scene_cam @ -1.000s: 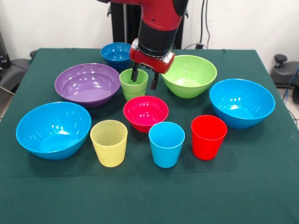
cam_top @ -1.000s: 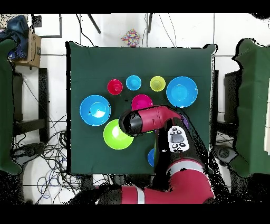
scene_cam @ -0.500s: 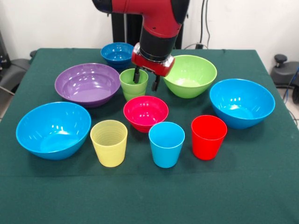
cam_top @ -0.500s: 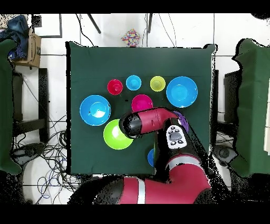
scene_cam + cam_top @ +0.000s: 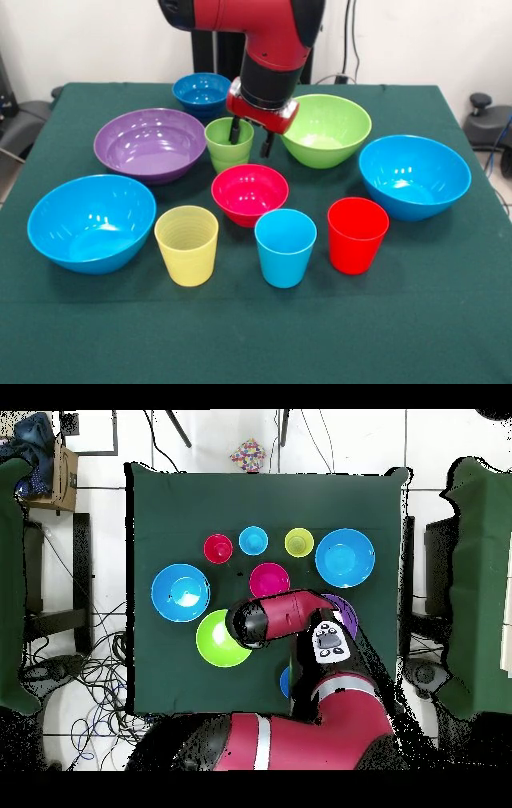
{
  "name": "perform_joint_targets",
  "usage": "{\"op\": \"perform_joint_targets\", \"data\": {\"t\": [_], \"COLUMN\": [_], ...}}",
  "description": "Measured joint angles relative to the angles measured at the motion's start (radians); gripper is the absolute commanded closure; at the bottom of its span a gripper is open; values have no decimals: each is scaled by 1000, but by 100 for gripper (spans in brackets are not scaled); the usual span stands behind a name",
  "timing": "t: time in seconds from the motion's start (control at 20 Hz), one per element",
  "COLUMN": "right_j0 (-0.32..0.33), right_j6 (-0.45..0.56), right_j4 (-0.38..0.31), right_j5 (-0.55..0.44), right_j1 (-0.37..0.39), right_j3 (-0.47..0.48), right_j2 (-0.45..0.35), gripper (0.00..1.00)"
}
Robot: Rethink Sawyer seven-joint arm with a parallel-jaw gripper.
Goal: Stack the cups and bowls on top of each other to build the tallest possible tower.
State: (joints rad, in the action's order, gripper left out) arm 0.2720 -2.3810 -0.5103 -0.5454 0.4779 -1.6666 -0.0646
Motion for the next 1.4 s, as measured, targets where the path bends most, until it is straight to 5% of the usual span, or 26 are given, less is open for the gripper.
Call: {"op": "perform_joint_targets", "data": {"t": [1.35, 1.4], "right_j0": [-10, -11], "right_j6": [0, 0], "right_j4": [0, 0], "right_j5": [1, 1], "right_j1": [0, 0], "right_j3": [0, 0], "right_j2": [8, 8], "gripper": [0, 100]}}
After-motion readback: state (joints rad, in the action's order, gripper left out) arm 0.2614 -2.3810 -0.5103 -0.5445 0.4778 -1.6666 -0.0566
